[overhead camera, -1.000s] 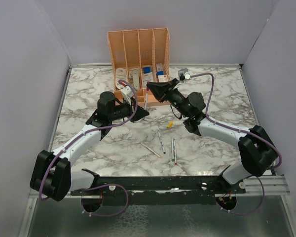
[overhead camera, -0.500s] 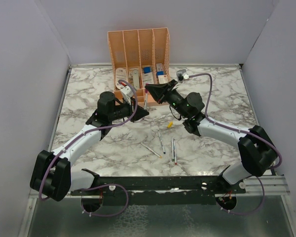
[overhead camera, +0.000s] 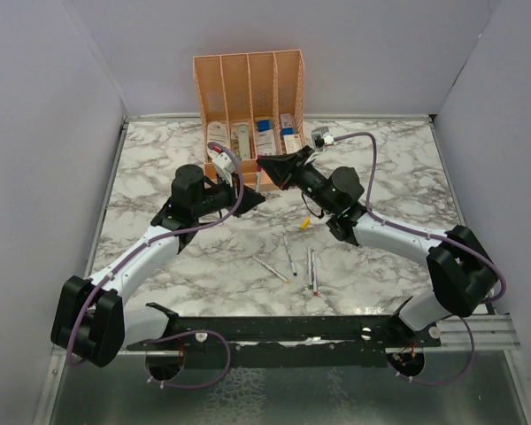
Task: Insert the pens into the pen caps
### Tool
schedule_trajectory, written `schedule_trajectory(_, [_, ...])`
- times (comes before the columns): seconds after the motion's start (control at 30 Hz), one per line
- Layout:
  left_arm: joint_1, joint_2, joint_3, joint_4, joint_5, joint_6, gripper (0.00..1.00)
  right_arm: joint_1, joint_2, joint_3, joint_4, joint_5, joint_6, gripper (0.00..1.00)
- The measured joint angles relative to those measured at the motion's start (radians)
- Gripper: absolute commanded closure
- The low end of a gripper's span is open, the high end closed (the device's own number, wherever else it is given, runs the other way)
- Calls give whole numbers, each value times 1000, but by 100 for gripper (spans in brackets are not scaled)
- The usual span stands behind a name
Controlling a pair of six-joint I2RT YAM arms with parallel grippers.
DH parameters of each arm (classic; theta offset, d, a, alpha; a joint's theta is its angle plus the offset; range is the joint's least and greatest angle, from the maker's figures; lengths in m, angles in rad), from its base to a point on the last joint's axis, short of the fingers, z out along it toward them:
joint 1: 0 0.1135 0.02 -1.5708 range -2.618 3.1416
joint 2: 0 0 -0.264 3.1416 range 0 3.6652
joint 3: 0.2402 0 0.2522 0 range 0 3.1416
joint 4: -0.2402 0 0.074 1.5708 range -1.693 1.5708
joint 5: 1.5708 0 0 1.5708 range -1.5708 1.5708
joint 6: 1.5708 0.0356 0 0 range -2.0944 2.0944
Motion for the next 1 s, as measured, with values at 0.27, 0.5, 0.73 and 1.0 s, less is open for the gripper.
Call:
schedule_trajectory(0.27, [0,-5,0,-3,-20,3,100,1,0,0,-9,-6,1,99])
schedule_trajectory(0.5, [-4,-19,0,-6,-68,-1,100,3,8,26,-49,-33,2,99])
schedule_trajectory(0.73, [-6,-23,0,-6,-124,-26,100,6,36,79,-105,-49,0,99])
schedule_trajectory(1.0, [-6,-23,0,-11,-167,-53,100,31,61,137,-187,-10,-45,99])
